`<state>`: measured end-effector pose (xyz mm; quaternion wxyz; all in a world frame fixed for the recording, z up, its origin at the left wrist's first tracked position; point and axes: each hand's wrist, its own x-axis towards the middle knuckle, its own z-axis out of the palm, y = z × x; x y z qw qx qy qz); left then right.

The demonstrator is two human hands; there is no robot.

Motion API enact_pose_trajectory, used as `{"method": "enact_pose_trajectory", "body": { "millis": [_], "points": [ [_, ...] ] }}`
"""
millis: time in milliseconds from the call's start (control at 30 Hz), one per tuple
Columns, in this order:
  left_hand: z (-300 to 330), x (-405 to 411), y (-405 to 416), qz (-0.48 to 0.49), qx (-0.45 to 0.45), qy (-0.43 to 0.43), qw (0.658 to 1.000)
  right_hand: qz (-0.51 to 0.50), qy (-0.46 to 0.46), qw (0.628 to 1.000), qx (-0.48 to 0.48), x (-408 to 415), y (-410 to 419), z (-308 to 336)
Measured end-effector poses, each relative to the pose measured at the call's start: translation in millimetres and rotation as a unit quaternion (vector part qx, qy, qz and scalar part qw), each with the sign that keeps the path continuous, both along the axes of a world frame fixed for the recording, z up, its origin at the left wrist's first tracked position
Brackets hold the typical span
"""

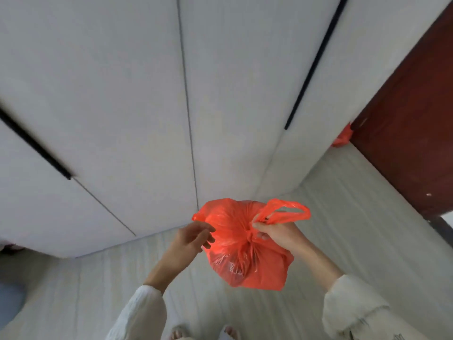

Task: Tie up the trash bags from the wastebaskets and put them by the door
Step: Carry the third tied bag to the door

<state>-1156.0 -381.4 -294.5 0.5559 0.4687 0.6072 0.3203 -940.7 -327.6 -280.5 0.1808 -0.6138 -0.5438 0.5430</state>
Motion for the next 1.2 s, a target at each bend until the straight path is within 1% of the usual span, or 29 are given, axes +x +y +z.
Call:
{"method": "enact_pose_trajectory", "body": {
  "millis": [100,167,367,600,800,933,1067,1200],
  "points": [
    [-3,70,41,-0.084,-0.011,0.002,0.996,-0.070,-0.021,0.997,0.007,76,23,3],
    [-3,110,73,-0.125,-0.014,0.009,0.992,-0.124,-0.017,0.992,0.005,124,40,4],
    [0,229,187,-0.198,0.025,0.028,0.979,-0.285,-0.007,0.958,-0.004,262,100,2],
    [1,381,335,-0.282,0.065,0.043,0.956,-0.402,0.001,0.915,-0.019,406,198,-1],
    [3,506,436,-0.352,0.066,0.070,0.931,-0.421,0.000,0.906,-0.037,514,274,-1],
    [-15,575,490,-0.353,0.048,0.090,0.930,-0.402,0.007,0.914,-0.053,587,345,-8],
    [-40,647,548,-0.280,0.022,0.097,0.955,-0.358,0.010,0.930,-0.076,665,429,-31],
    [-57,714,589,-0.178,-0.042,0.073,0.980,-0.290,-0.021,0.949,-0.121,726,495,-51]
  ]
}}
